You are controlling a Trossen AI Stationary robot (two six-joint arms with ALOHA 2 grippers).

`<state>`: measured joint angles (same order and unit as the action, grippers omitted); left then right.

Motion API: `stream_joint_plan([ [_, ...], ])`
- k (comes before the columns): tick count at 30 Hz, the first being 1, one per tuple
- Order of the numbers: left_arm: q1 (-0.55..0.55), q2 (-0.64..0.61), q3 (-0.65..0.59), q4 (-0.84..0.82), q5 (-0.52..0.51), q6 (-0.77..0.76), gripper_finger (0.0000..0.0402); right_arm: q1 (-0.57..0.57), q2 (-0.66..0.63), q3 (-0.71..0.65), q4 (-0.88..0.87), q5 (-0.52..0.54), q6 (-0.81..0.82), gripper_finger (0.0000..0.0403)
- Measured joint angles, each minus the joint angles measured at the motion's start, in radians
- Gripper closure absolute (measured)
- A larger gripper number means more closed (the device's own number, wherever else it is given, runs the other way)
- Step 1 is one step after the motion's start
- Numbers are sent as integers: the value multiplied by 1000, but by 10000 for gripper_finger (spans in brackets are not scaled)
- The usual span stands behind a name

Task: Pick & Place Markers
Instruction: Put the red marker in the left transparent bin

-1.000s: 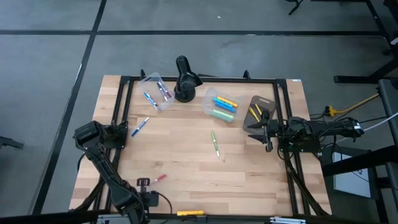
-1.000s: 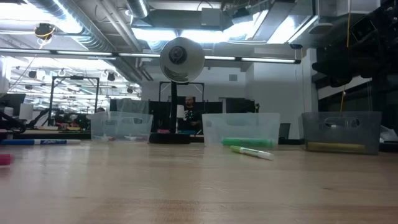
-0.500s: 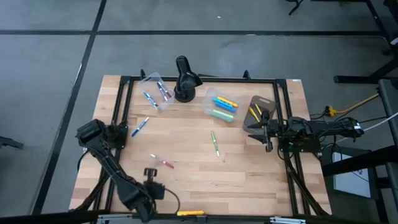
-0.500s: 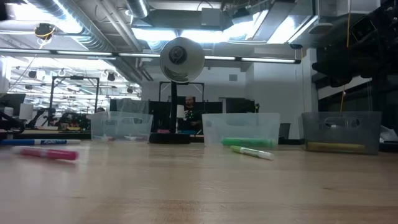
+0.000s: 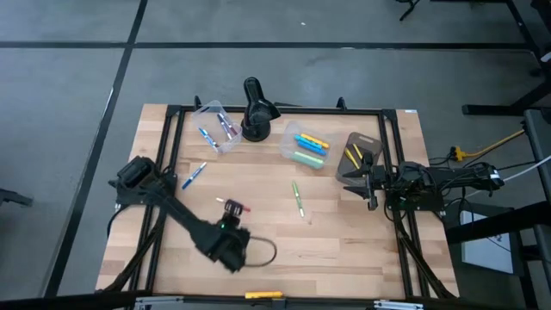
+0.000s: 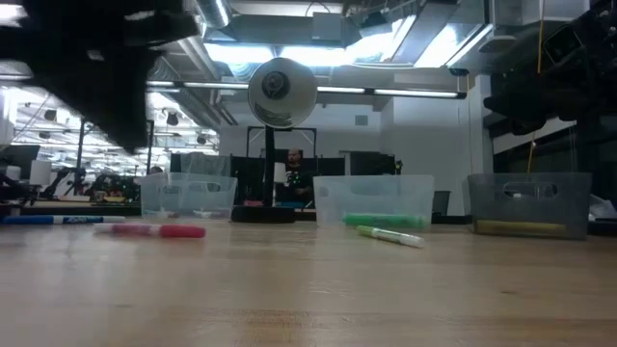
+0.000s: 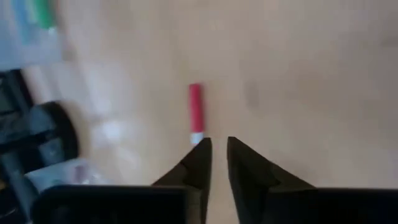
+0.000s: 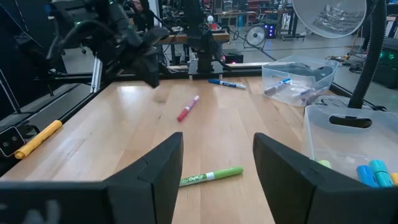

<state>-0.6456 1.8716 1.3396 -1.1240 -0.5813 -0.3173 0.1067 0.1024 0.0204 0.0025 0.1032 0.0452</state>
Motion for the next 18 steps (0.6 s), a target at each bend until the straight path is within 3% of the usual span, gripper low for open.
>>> stream_joint_plan([
  [9,220,-91,-9,-53,-26,38,267,0,0,0,0,0,0,209],
  [18,409,-182,-184,154,82,228,256,0,0,0,0,0,0,209],
])
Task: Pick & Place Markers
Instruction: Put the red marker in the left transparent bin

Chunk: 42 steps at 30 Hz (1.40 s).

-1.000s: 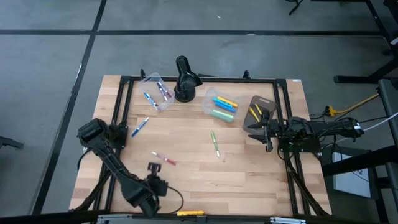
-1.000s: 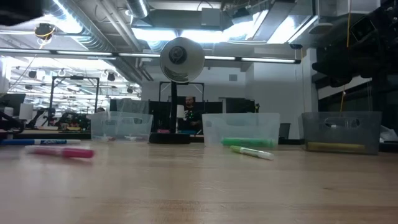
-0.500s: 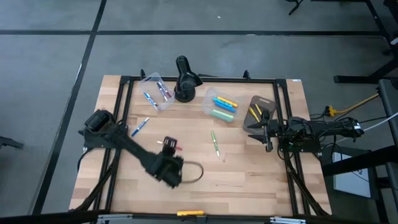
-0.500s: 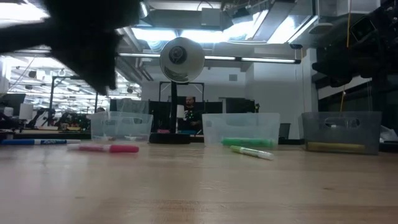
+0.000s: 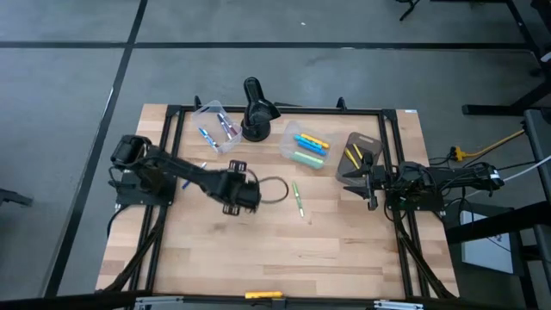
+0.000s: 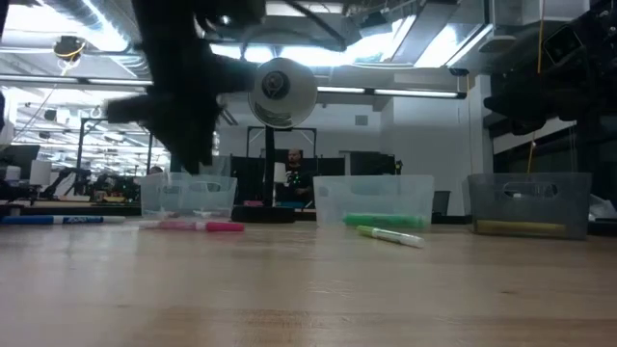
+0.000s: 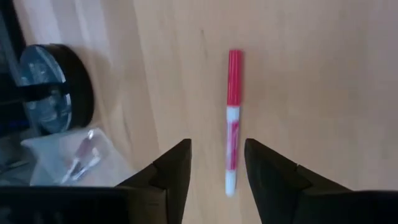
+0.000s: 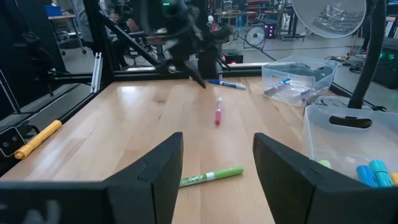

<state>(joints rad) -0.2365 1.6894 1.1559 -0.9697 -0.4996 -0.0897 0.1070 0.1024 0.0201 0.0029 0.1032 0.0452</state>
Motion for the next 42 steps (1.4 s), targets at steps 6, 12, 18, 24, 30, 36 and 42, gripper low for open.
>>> stream_joint_plan([
  [6,167,-21,-110,245,40,126,254,0,0,0,0,0,0,209],
  [12,336,-10,-136,312,160,173,259,0,0,0,0,0,0,209],
  [18,433,-10,-136,314,378,211,263,0,0,0,0,0,0,209],
  [24,474,38,-136,331,420,277,268,0,0,0,0,0,0,209],
  [30,504,90,-194,439,495,288,269,0,0,0,0,0,0,209],
  [36,499,90,-214,451,506,270,289,0,0,0,0,0,0,209],
  [42,472,72,-217,451,496,269,333,0,0,0,0,0,0,209],
])
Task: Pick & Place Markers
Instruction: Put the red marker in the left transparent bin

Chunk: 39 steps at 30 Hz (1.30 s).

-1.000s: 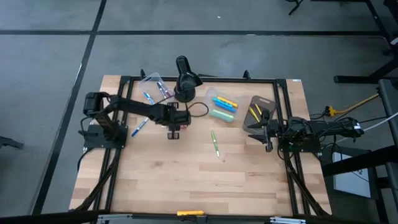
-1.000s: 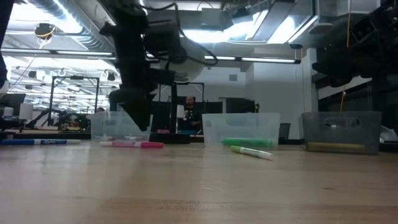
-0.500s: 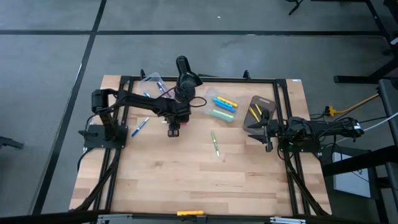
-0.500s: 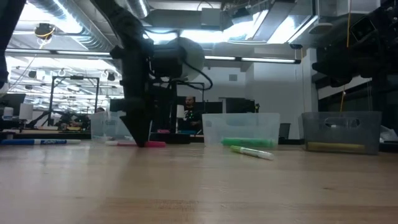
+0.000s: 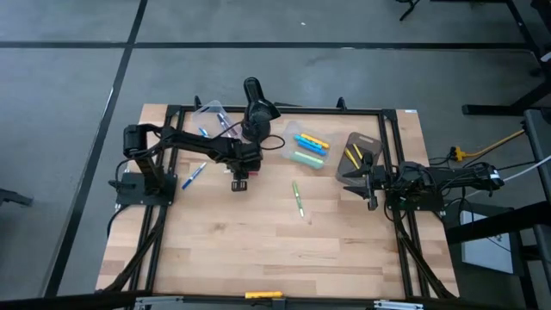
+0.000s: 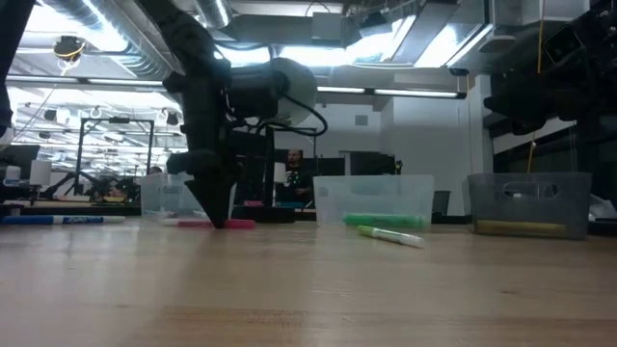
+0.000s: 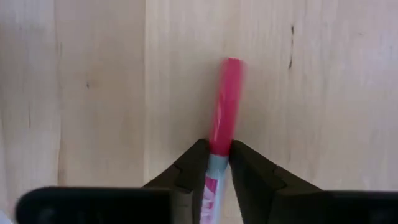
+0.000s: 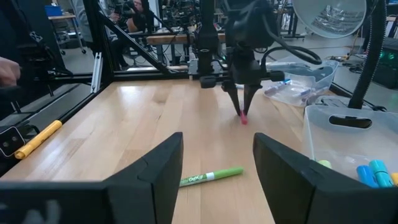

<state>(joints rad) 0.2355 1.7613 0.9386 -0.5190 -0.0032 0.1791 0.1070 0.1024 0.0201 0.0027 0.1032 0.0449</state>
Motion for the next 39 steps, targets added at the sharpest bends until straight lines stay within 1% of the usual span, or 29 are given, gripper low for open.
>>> stream_joint_plan([
  [5,-23,0,0,-21,-8,-10,370,0,0,0,0,0,0,209],
  [14,-84,-8,0,-43,5,-73,368,0,0,0,0,0,0,209],
  [17,-107,-27,-2,-50,28,-83,369,0,0,0,0,0,0,209],
  [21,-136,-64,-8,-77,77,-140,371,0,0,0,0,0,0,209],
  [27,-203,-144,-6,-65,45,-210,365,0,0,0,0,0,0,209],
  [30,-242,-193,-5,-58,5,-245,369,0,0,0,0,0,0,209],
  [39,-350,-352,-4,-32,-223,-353,364,0,0,0,0,0,0,209],
])
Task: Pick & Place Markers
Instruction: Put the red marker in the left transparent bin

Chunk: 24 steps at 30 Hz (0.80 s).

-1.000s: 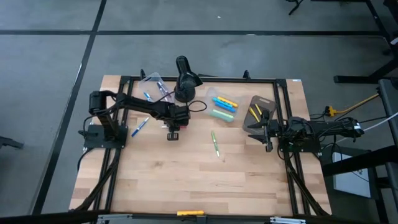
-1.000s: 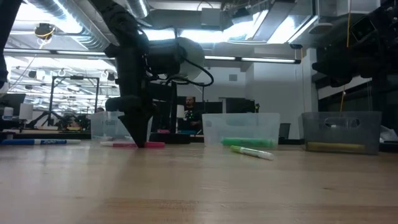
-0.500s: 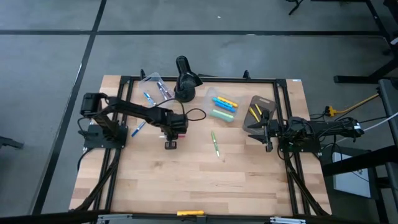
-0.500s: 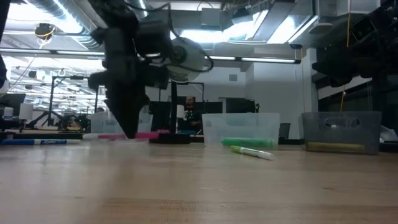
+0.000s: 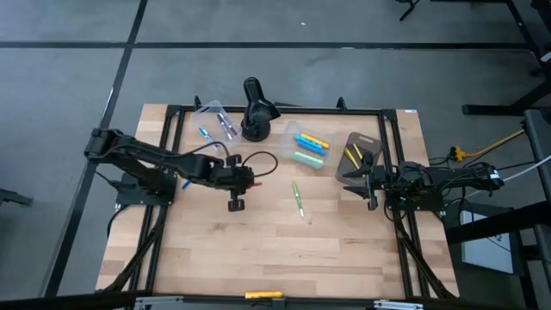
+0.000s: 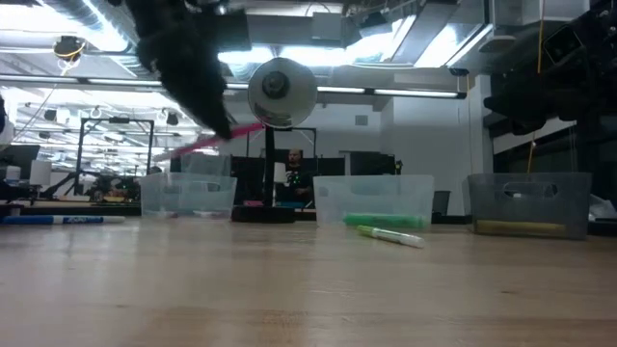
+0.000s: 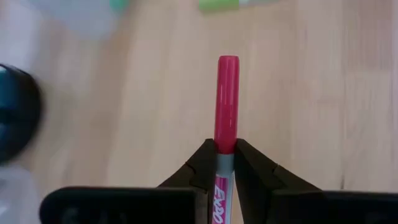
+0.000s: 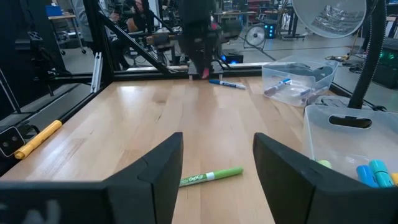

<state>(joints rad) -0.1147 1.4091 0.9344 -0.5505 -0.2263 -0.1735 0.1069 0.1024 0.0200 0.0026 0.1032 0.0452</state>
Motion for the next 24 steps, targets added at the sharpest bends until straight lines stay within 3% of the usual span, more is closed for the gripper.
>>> stream_joint_plan([
  [4,-42,-59,1,62,-106,0,368,0,0,0,0,0,0,209],
  [13,-86,-164,2,153,-214,24,367,0,0,0,0,0,0,209],
  [24,-89,-217,3,263,-276,57,367,0,0,0,0,0,0,209],
])
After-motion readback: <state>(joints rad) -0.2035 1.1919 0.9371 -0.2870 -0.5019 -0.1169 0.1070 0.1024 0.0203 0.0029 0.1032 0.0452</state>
